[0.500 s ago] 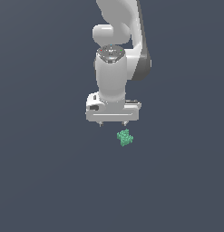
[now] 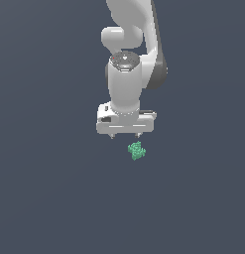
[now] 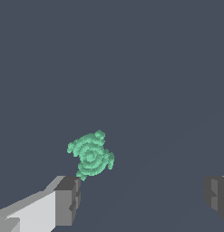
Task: Pick up the object and move it to a goal position.
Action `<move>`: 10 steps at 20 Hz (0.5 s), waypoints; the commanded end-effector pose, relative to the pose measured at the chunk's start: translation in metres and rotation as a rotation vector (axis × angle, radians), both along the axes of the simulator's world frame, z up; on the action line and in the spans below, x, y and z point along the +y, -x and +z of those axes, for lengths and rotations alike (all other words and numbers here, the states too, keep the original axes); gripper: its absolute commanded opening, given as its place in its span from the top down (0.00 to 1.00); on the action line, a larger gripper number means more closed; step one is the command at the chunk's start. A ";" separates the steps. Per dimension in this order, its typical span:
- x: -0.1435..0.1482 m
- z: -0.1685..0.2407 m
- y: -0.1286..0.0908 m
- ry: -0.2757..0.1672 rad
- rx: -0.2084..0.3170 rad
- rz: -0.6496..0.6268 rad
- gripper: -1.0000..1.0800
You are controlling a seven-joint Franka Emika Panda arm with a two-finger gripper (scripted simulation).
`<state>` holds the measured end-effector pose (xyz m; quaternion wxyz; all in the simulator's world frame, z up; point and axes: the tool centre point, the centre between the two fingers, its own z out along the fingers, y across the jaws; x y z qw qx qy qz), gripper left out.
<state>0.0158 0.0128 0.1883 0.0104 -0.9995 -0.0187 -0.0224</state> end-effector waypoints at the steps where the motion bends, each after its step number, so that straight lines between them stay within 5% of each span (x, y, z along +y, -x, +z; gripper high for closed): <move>1: 0.002 -0.001 0.000 0.001 0.004 0.015 0.04; 10: 0.008 -0.011 0.001 0.006 0.008 0.053 0.04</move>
